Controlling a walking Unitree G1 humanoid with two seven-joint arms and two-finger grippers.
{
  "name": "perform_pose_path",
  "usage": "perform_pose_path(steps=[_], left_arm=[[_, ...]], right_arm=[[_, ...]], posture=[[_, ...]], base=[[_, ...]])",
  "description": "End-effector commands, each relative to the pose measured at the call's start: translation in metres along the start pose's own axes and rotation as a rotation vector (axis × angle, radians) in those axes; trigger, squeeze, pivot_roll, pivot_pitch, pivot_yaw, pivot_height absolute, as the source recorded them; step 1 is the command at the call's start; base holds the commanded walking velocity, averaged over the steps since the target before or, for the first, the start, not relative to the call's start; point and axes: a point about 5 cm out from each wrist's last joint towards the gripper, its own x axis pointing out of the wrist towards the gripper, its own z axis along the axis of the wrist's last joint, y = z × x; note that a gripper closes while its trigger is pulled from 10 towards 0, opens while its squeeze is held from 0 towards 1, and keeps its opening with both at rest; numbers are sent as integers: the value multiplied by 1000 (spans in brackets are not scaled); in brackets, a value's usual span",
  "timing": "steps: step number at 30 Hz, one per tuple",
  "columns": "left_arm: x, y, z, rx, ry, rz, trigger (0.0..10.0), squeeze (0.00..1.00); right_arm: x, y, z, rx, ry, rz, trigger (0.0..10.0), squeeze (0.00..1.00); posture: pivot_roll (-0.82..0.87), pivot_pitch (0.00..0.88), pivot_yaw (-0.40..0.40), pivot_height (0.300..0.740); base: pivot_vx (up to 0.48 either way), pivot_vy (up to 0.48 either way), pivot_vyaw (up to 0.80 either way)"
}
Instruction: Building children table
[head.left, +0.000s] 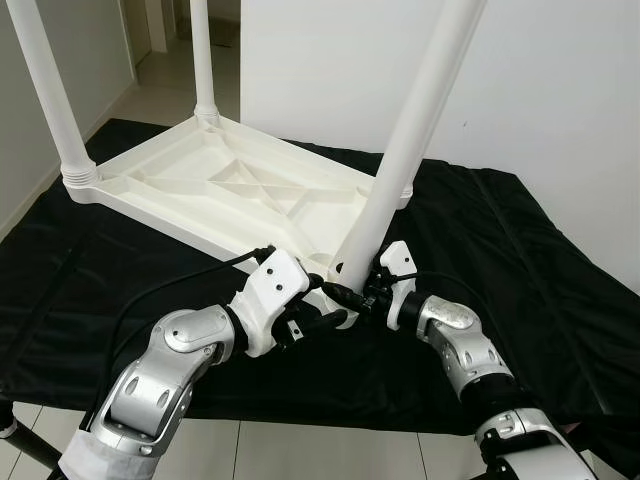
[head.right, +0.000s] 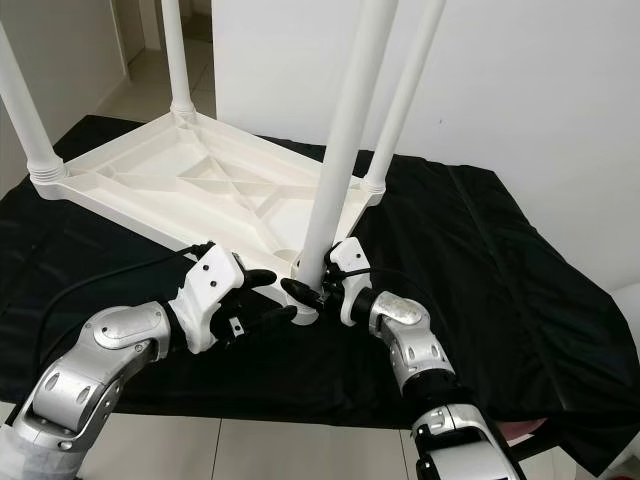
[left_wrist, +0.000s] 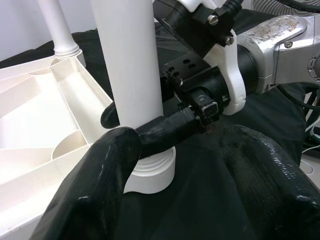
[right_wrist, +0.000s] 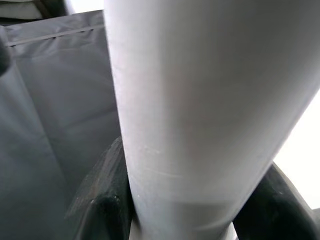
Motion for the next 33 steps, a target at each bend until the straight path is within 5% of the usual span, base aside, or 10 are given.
perform_pose_path(steps=[1,13,24,25,26,27,28,30,31,33], left_arm=[[3,-5,0,-4,0,-3,10000,0],[5,-9,-1,-13,-3,-20,10000,0],[6,-9,-1,-13,-4,-28,10000,0],[6,-9,-1,-13,-5,-30,10000,0],[6,-9,-1,-13,-5,-30,10000,0],[6,-9,-1,-13,-5,-32,10000,0],[7,-9,-1,-12,-7,-33,10000,0],[7,-9,-1,-12,-7,-33,10000,0],[7,-9,-1,-12,-7,-33,10000,0],[7,-9,-1,-13,-8,-32,10000,0]], right_arm=[[-10,-3,-15,12,58,-149,0,0],[-29,12,-14,138,26,-651,0,0],[-24,30,-9,161,17,-790,0,0],[-25,31,-8,163,18,-787,3333,0],[-25,31,-8,163,18,-787,3333,0],[-25,31,-6,162,18,-780,4627,0],[-27,28,-4,170,3,-761,10000,0],[-27,28,-4,170,3,-761,10000,0],[-29,27,-3,162,3,-760,10000,890],[-30,26,-2,162,-4,-742,10000,1000]], posture=[[59,0,-135,740],[38,0,-132,740],[32,0,-129,740],[25,0,-127,740],[25,0,-127,740],[25,0,-127,740],[25,0,-128,740],[25,0,-128,740],[25,0,-128,740],[23,0,-129,740]], base=[[0,0,0],[0,0,0],[0,0,0],[0,0,0],[0,0,0],[0,0,0],[0,0,0],[0,0,0],[0,0,0],[0,0,0]])
